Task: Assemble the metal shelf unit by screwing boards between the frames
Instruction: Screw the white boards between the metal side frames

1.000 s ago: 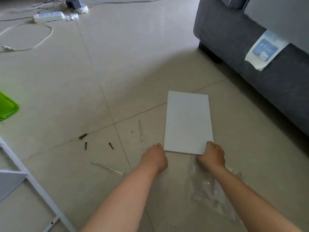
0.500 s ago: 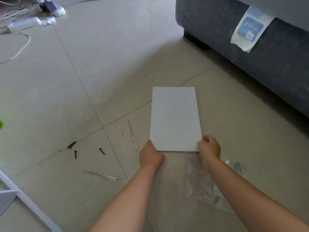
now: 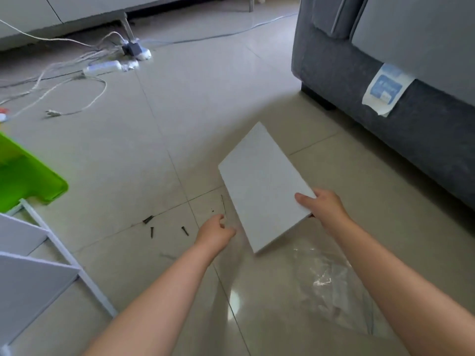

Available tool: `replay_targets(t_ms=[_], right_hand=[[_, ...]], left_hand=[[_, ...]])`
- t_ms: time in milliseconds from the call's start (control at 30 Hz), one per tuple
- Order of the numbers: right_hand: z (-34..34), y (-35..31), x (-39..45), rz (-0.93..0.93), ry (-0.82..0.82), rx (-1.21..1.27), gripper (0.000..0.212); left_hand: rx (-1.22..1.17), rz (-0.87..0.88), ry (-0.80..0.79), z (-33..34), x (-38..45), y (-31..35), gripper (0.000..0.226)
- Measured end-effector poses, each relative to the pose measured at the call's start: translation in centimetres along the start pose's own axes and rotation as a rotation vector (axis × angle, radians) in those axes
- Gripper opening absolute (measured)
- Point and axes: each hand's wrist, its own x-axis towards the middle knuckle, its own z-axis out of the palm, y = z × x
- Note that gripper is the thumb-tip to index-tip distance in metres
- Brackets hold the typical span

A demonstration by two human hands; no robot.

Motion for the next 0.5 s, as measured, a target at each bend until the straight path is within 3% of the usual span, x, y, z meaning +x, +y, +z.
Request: replay_targets(t_ms=[67, 167, 300, 333, 400, 467, 500], right_hand=[[0.0, -0.3, -1.6, -0.06, -0.061, 0.073, 0.002], [0.6, -0.9, -4.5, -0.138, -0.227, 0.231, 0.006], [1.9, -2.2, -8.4, -0.125, -0.465, 0.423, 0.033], [2.2, -2.6, -9.2, -0.116, -0.521, 0.444, 0.047], [2.6, -3.1, -10.1, -0.076, -0.604, 0.393, 0.072], [3.2, -4.2, -10.9, -0.058, -0.674, 0.243, 0.07], [3.8, -5.3, -11.5, -0.07, -0.687, 0.194, 0.059]], left_hand=[[-0.011, 0.021, 0.117, -2.2, -0.3, 0.8, 0.057], [-0.181, 0.033, 0.322, -6.4, -1.4, 2.1, 0.06], [-0.452, -0.075, 0.58, -12.8, -4.1, 1.1, 0.088], [-0.564, -0.086, 0.608, -14.2, -4.8, 0.3, 0.084], [-0.786, 0.023, 0.581, -16.4, -6.3, -0.9, 0.051], [-0.937, 0.177, 0.505, -18.0, -8.2, -1.6, 0.017], [-0.962, 0.24, 0.459, -18.5, -9.1, -1.9, 0.012]])
